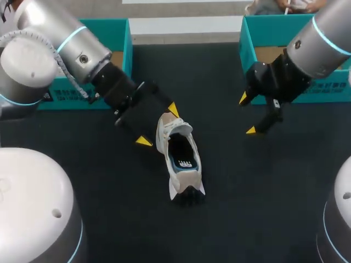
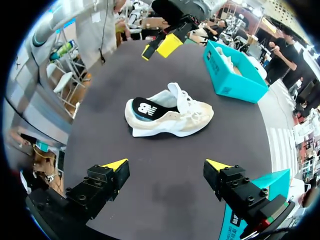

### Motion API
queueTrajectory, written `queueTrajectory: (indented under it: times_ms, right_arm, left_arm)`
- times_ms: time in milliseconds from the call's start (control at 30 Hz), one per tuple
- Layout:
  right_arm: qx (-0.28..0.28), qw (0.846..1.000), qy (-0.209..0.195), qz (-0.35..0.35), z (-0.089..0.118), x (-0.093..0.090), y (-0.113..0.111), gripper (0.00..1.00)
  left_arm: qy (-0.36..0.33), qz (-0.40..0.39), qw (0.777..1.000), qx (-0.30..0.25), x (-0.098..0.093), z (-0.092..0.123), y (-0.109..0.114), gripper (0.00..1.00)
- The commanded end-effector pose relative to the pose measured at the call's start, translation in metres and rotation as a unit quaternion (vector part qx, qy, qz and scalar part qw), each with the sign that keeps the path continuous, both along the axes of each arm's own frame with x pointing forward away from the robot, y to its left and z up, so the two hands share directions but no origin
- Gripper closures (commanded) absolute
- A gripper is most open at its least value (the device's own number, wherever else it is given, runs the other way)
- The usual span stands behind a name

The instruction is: Take the shoe out of the shoebox, open the shoe tongue, remove and reinsert the insole, then place the shoe into the shoebox

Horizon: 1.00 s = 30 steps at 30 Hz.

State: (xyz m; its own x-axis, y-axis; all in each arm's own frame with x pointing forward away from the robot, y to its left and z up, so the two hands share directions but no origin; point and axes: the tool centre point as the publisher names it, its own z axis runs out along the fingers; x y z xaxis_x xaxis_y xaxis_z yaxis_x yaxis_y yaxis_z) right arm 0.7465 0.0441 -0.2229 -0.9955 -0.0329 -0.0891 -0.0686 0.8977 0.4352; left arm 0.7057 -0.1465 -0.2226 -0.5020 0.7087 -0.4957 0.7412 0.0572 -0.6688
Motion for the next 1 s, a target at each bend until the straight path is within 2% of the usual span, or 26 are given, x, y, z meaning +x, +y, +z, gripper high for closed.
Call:
queueTrajectory:
  times_ms: [33, 433, 500, 567, 633, 667, 700, 733, 767, 933, 1000]
  right_arm:
    - [-0.009, 1.0, -0.002, -0.003, 0.038, -0.007, -0.014, 0.0]
    - [-0.009, 1.0, -0.002, -0.003, 0.038, -0.007, -0.014, 0.0]
    - [-0.009, 1.0, -0.002, -0.003, 0.038, -0.007, -0.014, 0.0]
    - [-0.009, 1.0, -0.002, -0.003, 0.038, -0.007, -0.014, 0.0]
    - [-0.009, 1.0, -0.002, -0.003, 0.038, -0.007, -0.014, 0.0]
    - [-0.009, 1.0, -0.002, -0.003, 0.038, -0.007, -0.014, 0.0]
    - [-0.009, 1.0, -0.002, -0.003, 0.038, -0.007, -0.014, 0.0]
    - [-0.009, 1.0, -0.002, -0.003, 0.038, -0.007, -0.014, 0.0]
    - [-0.009, 1.0, -0.002, -0.003, 0.038, -0.007, -0.014, 0.0]
    - [-0.009, 1.0, -0.002, -0.003, 0.038, -0.007, -0.014, 0.0]
    - [-0.009, 1.0, -0.002, -0.003, 0.038, -0.007, -0.014, 0.0]
  left_arm:
    - [0.0, -0.003, 1.0, 0.004, 0.001, 0.001, -0.001, 0.0]
    - [0.0, -0.003, 1.0, 0.004, 0.001, 0.001, -0.001, 0.0]
    - [-0.032, -0.04, 0.998, 0.035, -0.016, -0.003, -0.004, 0.0]
    - [-0.043, -0.077, 0.994, 0.071, -0.021, -0.007, -0.006, 0.0]
    - [-0.052, -0.096, 0.99, 0.085, -0.02, -0.008, -0.007, 0.0]
    - [-0.062, -0.124, 0.986, 0.094, -0.019, -0.008, -0.007, 0.07]
    - [-0.076, -0.134, 0.982, 0.106, -0.018, -0.008, -0.006, 0.56]
    - [-0.09, -0.126, 0.981, 0.12, -0.016, -0.009, -0.005, 0.71]
    - [-0.097, -0.148, 0.976, 0.124, -0.015, -0.01, -0.005, 1.0]
    - [-0.126, -0.227, 0.952, 0.163, -0.015, -0.016, -0.005, 1.0]
    - [-0.15, -0.292, 0.923, 0.2, -0.022, -0.019, -0.004, 1.0]
